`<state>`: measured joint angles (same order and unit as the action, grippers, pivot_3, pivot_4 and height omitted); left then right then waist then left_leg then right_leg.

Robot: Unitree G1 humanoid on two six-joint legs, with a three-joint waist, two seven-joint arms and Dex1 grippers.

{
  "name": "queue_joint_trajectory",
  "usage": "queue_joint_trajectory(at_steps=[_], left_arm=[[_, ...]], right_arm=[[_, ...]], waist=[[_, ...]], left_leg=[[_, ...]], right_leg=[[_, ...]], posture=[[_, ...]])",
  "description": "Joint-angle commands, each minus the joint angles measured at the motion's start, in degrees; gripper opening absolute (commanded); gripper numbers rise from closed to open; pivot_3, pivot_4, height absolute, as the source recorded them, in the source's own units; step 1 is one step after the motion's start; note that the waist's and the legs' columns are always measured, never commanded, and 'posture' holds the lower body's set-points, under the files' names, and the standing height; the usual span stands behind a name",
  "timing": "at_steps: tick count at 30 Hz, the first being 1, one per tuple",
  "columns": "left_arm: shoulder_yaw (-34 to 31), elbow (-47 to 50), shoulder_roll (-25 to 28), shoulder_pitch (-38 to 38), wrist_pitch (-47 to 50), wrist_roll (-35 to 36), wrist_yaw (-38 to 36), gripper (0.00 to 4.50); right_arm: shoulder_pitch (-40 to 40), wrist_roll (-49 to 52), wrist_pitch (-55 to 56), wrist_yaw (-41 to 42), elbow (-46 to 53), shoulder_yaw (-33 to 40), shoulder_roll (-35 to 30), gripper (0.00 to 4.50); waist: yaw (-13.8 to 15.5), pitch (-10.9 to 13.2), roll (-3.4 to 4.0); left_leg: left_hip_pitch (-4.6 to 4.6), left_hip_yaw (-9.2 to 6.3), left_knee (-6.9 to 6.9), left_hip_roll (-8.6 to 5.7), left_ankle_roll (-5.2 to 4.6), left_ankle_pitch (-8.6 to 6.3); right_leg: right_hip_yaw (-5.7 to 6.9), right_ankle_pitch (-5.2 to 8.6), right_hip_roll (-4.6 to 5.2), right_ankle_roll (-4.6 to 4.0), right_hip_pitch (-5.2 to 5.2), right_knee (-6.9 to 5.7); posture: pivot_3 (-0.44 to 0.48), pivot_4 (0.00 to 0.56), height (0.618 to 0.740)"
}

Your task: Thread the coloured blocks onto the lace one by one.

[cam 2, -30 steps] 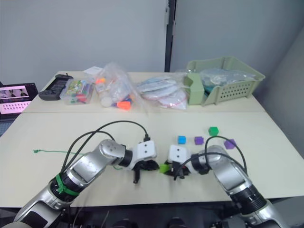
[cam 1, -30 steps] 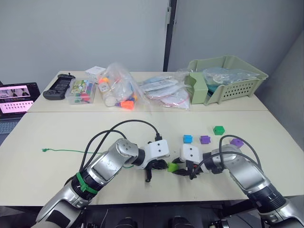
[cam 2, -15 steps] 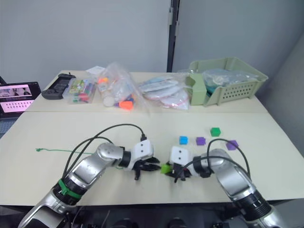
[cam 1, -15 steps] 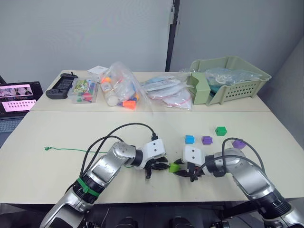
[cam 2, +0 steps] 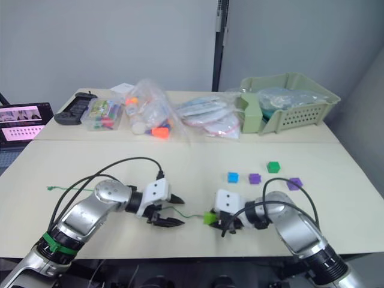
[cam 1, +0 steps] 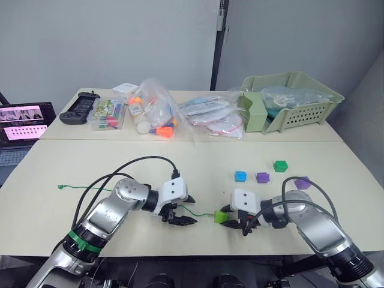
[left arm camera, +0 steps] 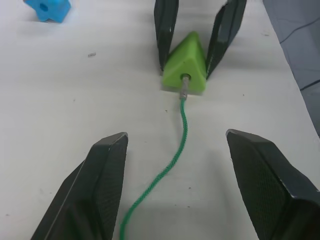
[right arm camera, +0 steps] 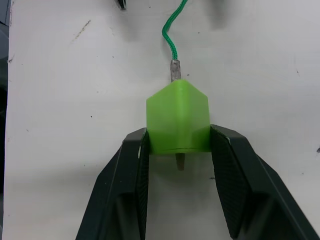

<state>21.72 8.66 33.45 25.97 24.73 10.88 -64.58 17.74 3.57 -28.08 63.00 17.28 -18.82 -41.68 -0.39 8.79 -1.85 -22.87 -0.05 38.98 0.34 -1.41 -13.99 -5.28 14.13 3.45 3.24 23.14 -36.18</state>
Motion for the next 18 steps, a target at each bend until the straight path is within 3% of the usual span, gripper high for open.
queue_joint_trajectory(at_steps=[1, 3, 12, 18], left_arm=[[1.4, -0.5, -0.3, 0.0, -3.0, -2.0, 0.3, 3.30], [2.6, -2.2, -1.0, -0.1, -3.0, -3.3, 0.8, 3.05], [3.5, -4.5, -1.8, -0.1, -3.9, -5.1, 1.6, 0.12], [4.1, -4.6, -3.1, 0.9, -5.2, -5.9, 1.2, 0.00]], right_arm=[[-0.2, -0.2, -1.1, -0.1, -0.1, -0.3, -1.0, 1.30], [-0.2, -0.1, -1.4, -0.2, 0.1, -0.4, -0.9, 1.30], [-0.4, 0.0, -2.3, -0.4, 0.8, -0.6, -0.9, 1.30], [-0.6, -0.1, -2.6, -0.7, 1.2, -1.0, -0.7, 1.30]], waist=[[-0.2, 0.0, 0.00], [-0.2, 0.0, 0.00], [-0.2, 0.0, 0.00], [-0.2, 0.0, 0.00]], left_leg=[[0.01, 0.01, -0.01, -0.01, 0.00, 0.00], [0.00, 0.00, -0.03, -0.08, 0.00, 0.00], [0.02, -0.04, -0.03, -0.09, 0.00, 0.00], [0.02, -0.04, -0.03, -0.10, 0.00, 0.00]], right_leg=[[0.00, 0.00, -0.02, 0.00, 0.00, 0.00], [0.00, 0.00, -0.04, 0.00, 0.03, -0.02], [0.01, 0.00, -0.03, 0.00, 0.00, -0.02], [0.02, 0.00, -0.02, 0.00, -0.01, -0.02]], posture=[[0.000, 0.150, 0.740], [0.000, 0.150, 0.740], [0.000, 0.150, 0.740], [0.000, 0.150, 0.740]])
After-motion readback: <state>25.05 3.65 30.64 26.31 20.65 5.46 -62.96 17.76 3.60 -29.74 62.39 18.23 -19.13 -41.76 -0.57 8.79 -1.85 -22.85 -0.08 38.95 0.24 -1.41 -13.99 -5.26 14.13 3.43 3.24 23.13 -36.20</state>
